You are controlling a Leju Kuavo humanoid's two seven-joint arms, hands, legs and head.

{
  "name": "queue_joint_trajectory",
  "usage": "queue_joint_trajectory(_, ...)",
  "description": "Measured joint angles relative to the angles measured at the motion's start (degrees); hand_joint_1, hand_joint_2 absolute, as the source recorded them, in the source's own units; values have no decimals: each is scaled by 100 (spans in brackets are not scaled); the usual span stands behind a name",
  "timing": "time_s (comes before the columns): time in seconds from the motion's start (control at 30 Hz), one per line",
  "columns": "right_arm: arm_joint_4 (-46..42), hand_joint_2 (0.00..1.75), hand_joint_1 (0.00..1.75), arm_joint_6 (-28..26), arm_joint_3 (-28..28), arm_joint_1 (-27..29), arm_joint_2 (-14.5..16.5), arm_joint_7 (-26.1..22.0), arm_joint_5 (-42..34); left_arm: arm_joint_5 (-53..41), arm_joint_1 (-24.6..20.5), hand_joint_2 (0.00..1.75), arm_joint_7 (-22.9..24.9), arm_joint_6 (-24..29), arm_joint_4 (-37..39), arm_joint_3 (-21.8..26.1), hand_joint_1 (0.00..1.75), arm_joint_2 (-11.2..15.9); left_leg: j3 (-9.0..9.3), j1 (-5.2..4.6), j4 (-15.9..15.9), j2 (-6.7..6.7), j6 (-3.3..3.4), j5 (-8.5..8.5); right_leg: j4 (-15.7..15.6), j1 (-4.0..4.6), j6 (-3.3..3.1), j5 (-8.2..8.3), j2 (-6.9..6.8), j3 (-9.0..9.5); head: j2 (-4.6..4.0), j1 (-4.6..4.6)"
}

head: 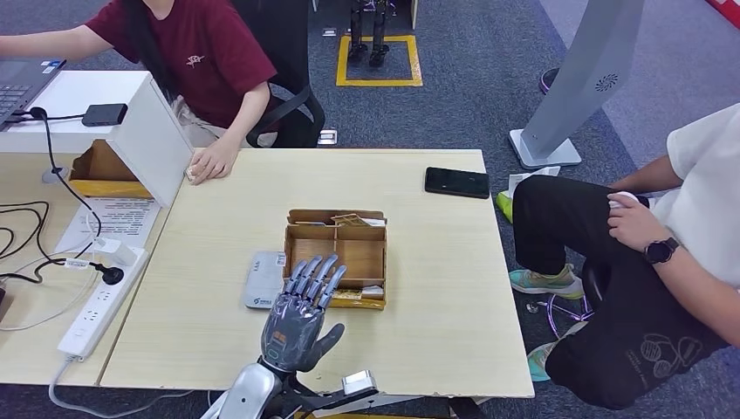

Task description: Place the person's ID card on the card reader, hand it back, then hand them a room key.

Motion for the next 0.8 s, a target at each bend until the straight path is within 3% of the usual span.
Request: queue_joint_trajectory(0.8,1,175,0,9,96,6,0,13,1,221,-223,175,202,-85,695,4,0,-108,0,0,0,0,0,0,0,0,0,0,0,1,0,0)
